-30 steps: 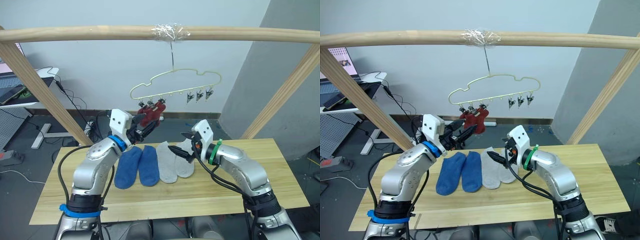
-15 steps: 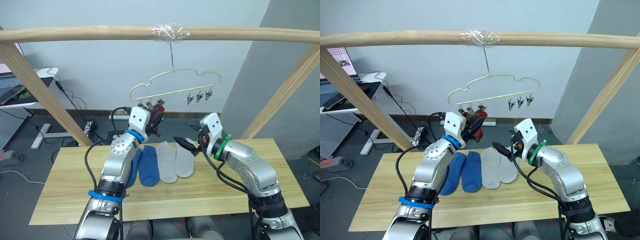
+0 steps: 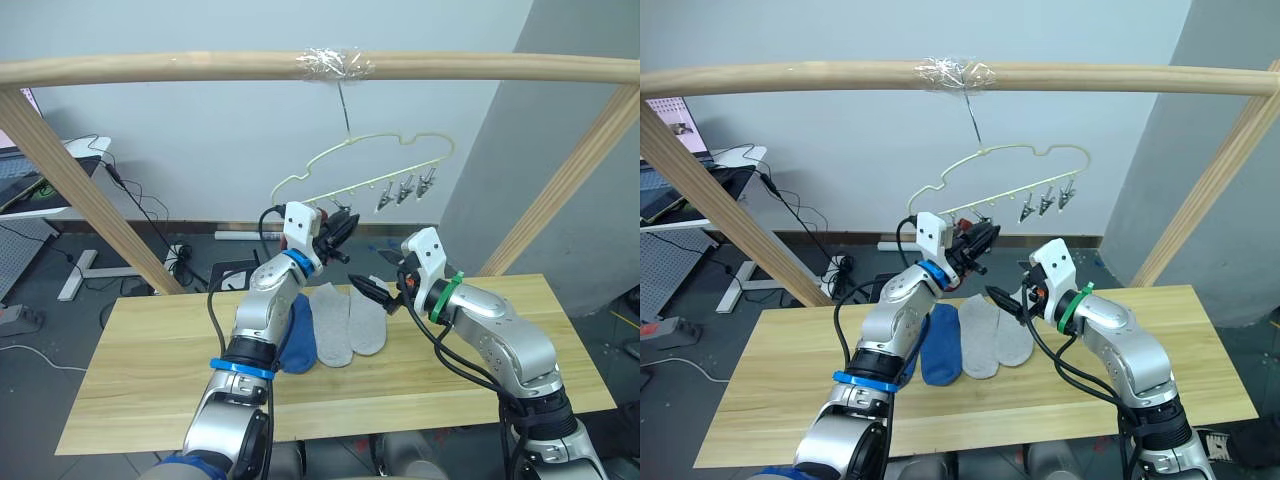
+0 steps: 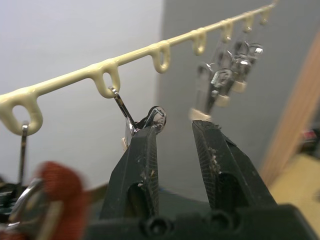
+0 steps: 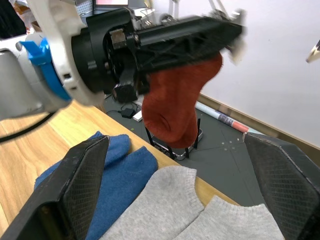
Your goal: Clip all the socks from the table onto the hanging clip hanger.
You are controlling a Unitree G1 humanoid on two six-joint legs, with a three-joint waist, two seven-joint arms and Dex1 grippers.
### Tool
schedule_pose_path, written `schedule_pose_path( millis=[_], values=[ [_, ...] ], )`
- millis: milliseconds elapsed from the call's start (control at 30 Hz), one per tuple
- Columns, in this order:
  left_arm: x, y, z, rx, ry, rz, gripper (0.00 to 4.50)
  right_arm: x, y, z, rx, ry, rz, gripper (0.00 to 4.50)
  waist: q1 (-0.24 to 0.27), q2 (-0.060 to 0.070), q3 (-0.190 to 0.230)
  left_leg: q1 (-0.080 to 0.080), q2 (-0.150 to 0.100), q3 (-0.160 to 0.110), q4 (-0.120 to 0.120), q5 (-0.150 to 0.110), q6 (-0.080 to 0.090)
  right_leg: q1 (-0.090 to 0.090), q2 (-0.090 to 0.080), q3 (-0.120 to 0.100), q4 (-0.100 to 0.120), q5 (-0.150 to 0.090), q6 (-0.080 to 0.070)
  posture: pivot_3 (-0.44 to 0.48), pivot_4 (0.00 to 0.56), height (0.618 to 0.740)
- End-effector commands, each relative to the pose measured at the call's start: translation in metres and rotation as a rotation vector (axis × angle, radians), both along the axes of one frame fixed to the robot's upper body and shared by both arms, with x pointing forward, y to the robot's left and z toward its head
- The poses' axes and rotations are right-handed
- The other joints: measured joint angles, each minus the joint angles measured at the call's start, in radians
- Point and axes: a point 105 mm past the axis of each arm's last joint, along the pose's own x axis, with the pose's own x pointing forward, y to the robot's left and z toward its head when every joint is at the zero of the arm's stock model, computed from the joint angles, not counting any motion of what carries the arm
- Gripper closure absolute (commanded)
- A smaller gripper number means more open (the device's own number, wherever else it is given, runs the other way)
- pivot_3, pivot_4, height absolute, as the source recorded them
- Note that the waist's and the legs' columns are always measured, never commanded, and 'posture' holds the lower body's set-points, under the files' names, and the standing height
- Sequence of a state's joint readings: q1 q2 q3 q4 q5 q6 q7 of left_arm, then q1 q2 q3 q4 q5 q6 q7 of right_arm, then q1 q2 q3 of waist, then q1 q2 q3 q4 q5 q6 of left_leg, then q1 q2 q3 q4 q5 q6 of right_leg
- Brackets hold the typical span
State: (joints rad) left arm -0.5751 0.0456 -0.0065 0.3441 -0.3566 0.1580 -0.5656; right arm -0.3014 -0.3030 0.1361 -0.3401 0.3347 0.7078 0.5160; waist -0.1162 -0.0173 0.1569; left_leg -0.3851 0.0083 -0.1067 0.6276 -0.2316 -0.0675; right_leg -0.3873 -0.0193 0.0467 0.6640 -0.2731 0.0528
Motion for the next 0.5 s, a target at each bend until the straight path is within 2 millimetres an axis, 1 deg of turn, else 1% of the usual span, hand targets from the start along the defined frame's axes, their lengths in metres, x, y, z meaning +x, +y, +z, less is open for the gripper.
schedule_pose_path(
  millis=[33,133,300,433,500],
  values=[
    [-0.004,0.005,0.015,-0.009,-0.041,-0.006,3.26,0.0,-0.002,0.017,0.025,-0.061,-0.007,0.0,-0.002,0.0,0.0,0.0,0.0,0.0,0.0,0.0,0.0,0.0,0.0,0.0,0.0,0.0,0.0,-0.179,0.1,0.74],
    [-0.01,0.013,0.01,0.019,-0.038,0.02,3.26,0.0,-0.002,0.016,0.026,-0.062,-0.007,0.0,-0.008,0.0,0.0,0.001,0.0,0.0,0.0,0.0,0.0,0.0,0.0,0.0,0.001,0.0,0.0,-0.174,0.098,0.74],
    [-0.022,0.023,0.001,0.071,-0.036,0.054,3.26,0.001,-0.003,0.016,0.024,-0.064,-0.009,0.0,-0.016,0.0,0.0,0.001,0.0,0.0,0.0,0.0,0.0,0.0,0.0,0.0,0.001,0.0,0.0,-0.167,0.1,0.74],
    [-0.026,0.036,-0.006,0.083,-0.033,0.149,3.26,0.001,-0.004,0.015,0.021,-0.068,-0.011,0.0,-0.016,0.0,0.0,0.001,0.0,0.0,0.0,0.0,0.0,0.0,0.0,0.0,0.001,0.0,0.0,-0.158,0.103,0.74],
    [-0.028,0.04,-0.004,0.084,-0.052,0.176,3.26,0.002,-0.004,0.015,0.019,-0.07,-0.012,0.0,-0.016,0.0,0.0,0.001,0.0,0.0,0.0,0.0,0.0,0.0,0.0,0.0,0.001,0.0,0.0,-0.155,0.102,0.74]
  ],
)
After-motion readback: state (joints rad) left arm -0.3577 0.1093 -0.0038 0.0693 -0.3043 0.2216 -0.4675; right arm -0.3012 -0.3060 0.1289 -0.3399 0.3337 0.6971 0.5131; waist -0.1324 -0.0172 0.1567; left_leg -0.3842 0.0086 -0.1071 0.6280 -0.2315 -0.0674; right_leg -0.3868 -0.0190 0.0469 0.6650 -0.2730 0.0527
